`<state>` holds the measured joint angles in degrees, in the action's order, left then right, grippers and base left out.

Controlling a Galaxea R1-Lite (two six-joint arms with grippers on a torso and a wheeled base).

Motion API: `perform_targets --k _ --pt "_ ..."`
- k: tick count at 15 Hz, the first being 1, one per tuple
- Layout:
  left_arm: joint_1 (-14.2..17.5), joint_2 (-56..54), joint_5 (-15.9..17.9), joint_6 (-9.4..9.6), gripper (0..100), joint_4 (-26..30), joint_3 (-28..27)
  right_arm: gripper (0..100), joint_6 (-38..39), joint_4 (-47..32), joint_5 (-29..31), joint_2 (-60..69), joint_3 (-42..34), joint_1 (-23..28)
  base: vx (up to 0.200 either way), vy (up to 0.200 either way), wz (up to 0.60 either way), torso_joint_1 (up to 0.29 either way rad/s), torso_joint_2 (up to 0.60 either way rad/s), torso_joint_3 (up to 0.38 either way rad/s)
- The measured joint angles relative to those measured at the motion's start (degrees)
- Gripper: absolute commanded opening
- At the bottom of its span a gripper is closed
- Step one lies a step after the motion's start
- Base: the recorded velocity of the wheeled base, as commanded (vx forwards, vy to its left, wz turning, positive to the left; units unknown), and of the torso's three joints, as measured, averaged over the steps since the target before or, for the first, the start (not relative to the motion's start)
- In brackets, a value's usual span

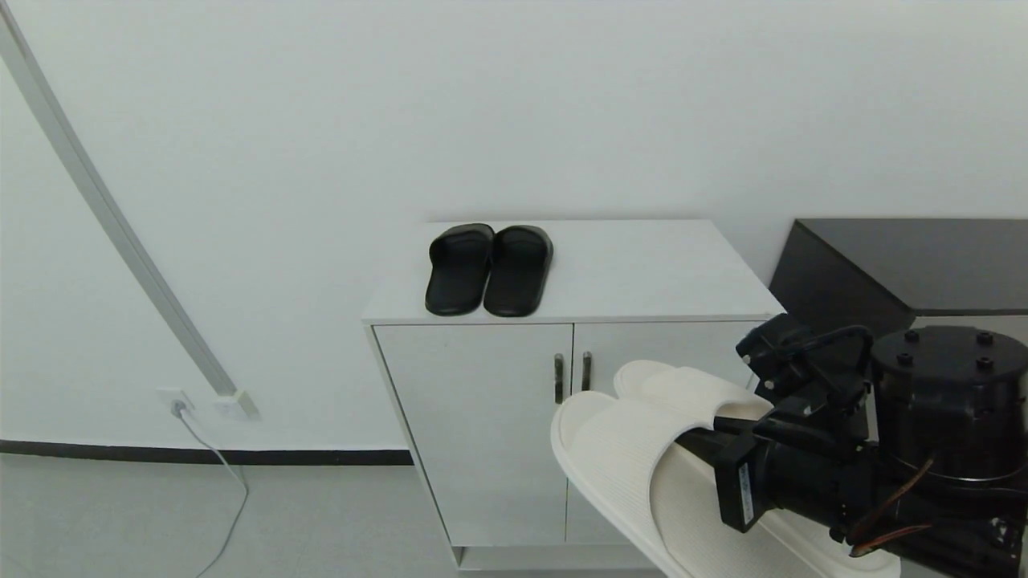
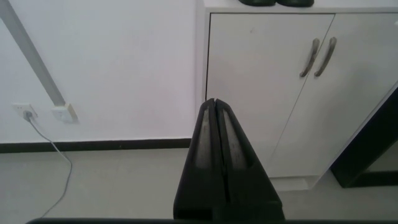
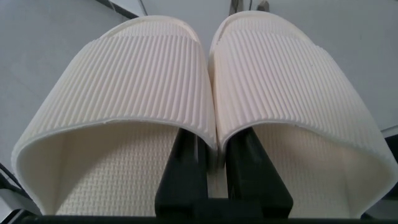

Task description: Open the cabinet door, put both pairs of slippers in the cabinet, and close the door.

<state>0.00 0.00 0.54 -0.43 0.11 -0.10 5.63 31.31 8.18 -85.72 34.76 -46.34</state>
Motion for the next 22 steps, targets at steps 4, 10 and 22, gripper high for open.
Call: perform_targets --k 4,10,22 --pt "-0.02 0.00 -0.02 -0.06 0 0.00 0.02 0 -0.90 -0.02 -0.04 0.34 -0.45 -0.29 0.000 0.000 0.00 -0.229 0.55 0.319" --pt "0.00 0.00 -0.11 0.24 0 -0.01 0.00 0 -0.99 -0.02 -0.17 0.67 -0.94 -0.46 0.000 0.000 0.00 -0.201 0.51 0.315" --pt "-0.02 0.00 0.09 0.76 100 0.07 0.00 0 -0.96 -0.05 -0.09 0.63 -1.44 -0.57 0.000 0.000 0.00 -0.141 0.47 0.333"
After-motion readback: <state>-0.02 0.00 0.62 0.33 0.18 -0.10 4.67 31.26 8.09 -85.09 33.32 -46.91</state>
